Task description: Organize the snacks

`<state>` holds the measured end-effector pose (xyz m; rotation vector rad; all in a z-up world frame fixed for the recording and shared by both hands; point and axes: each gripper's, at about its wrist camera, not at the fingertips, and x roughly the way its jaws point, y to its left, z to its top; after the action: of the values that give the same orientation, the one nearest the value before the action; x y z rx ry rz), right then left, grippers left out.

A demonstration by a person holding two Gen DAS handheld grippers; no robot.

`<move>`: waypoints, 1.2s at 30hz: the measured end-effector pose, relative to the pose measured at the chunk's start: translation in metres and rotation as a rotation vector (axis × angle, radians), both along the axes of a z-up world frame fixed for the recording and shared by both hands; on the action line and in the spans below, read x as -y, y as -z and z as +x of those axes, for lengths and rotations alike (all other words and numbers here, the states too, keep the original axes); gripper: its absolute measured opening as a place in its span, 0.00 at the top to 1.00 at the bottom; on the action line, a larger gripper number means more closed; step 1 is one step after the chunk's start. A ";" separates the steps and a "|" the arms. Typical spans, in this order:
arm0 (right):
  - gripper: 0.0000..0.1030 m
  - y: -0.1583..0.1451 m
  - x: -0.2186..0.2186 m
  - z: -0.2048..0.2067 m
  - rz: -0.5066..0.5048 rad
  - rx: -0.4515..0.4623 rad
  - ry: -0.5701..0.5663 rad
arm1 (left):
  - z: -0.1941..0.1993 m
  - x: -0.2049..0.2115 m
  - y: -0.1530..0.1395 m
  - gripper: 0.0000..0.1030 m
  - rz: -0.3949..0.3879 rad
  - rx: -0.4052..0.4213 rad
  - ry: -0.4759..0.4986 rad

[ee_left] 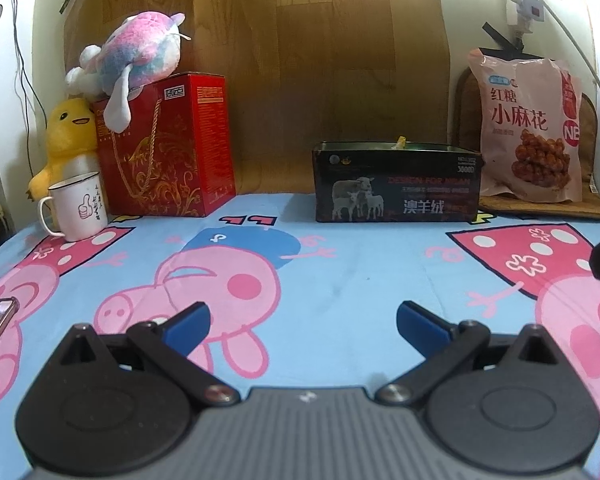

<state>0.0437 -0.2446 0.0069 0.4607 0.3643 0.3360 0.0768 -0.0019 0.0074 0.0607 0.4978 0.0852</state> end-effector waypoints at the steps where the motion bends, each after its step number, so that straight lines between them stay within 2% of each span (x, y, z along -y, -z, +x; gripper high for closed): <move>1: 0.12 0.000 0.001 0.000 0.001 0.001 0.000 | 0.000 0.000 0.000 0.00 0.001 0.002 -0.003; 36: 0.11 0.000 0.002 -0.001 0.006 0.002 0.000 | -0.003 0.002 -0.001 0.00 0.025 0.007 -0.043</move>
<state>0.0428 -0.2464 0.0071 0.4665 0.3614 0.3379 0.0742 -0.0039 0.0079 0.0740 0.4907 0.1335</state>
